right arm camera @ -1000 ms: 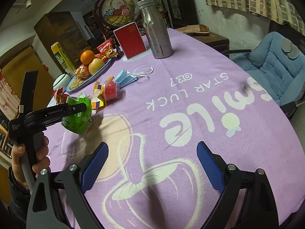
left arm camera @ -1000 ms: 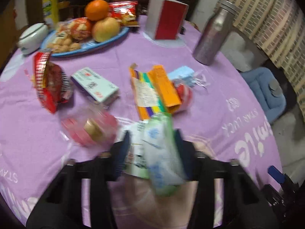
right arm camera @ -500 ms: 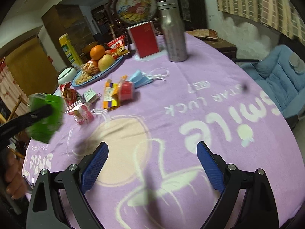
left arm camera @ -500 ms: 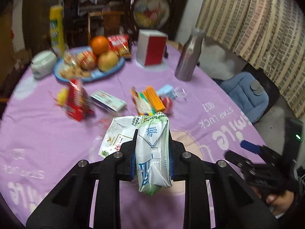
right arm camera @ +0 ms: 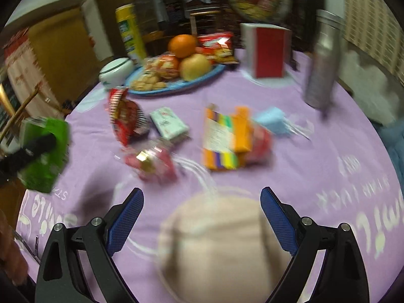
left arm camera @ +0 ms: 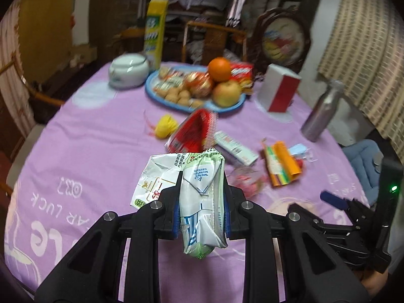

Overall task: Collect trash
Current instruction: 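Grasp the clear candy bag with the right tool while the left tool holds the carton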

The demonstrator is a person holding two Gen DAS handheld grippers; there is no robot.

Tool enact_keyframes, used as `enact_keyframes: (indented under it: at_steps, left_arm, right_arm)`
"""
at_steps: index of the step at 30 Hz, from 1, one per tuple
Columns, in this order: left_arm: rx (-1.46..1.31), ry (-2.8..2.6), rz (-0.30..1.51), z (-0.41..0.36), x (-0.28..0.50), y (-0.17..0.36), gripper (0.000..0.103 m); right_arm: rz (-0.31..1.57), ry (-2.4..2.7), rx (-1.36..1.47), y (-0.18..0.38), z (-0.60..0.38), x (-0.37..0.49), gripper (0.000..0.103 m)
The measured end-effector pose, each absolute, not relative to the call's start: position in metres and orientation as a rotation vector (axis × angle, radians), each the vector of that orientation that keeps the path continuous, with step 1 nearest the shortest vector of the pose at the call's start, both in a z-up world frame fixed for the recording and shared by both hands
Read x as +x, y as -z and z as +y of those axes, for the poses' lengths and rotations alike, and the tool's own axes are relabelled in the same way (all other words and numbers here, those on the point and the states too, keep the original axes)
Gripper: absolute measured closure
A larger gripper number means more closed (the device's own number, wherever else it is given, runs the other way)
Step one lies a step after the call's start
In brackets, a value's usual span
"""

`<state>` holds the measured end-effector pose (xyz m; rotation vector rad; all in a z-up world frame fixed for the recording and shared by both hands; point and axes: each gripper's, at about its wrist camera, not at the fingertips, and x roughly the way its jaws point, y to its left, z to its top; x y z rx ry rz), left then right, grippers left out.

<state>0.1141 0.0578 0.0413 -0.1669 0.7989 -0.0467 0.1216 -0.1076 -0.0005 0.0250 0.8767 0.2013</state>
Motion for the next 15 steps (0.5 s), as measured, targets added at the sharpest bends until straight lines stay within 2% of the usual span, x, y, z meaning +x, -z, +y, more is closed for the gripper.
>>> enact_keyframes:
  at_steps: [8, 10, 12, 14, 15]
  left_arm:
    - [-0.247, -0.024, 0.851, 0.082, 0.123, -0.028, 0.077]
    - [-0.254, -0.026, 0.852, 0.084, 0.122, -0.028, 0.077]
    - [-0.255, -0.024, 0.852, 0.084, 0.121, -0.028, 0.077]
    - [-0.251, -0.019, 0.852, 0.083, 0.122, -0.028, 0.077]
    - [-0.25, -0.016, 0.852, 0.082, 0.122, -0.028, 0.077]
  right_arm:
    - [0.942, -0.247, -0.133, 0.026, -0.043, 0.169, 0.013]
    - [0.957, -0.258, -0.126, 0.031, -0.038, 0.176, 0.025]
    - [0.97, -0.277, -0.108, 0.034, -0.038, 0.18, 0.053]
    - [0.981, -0.29, -0.076, 0.033, -0.041, 0.178, 0.066]
    - [0.977, -0.297, -0.063, 0.032, -0.044, 0.175, 0.066]
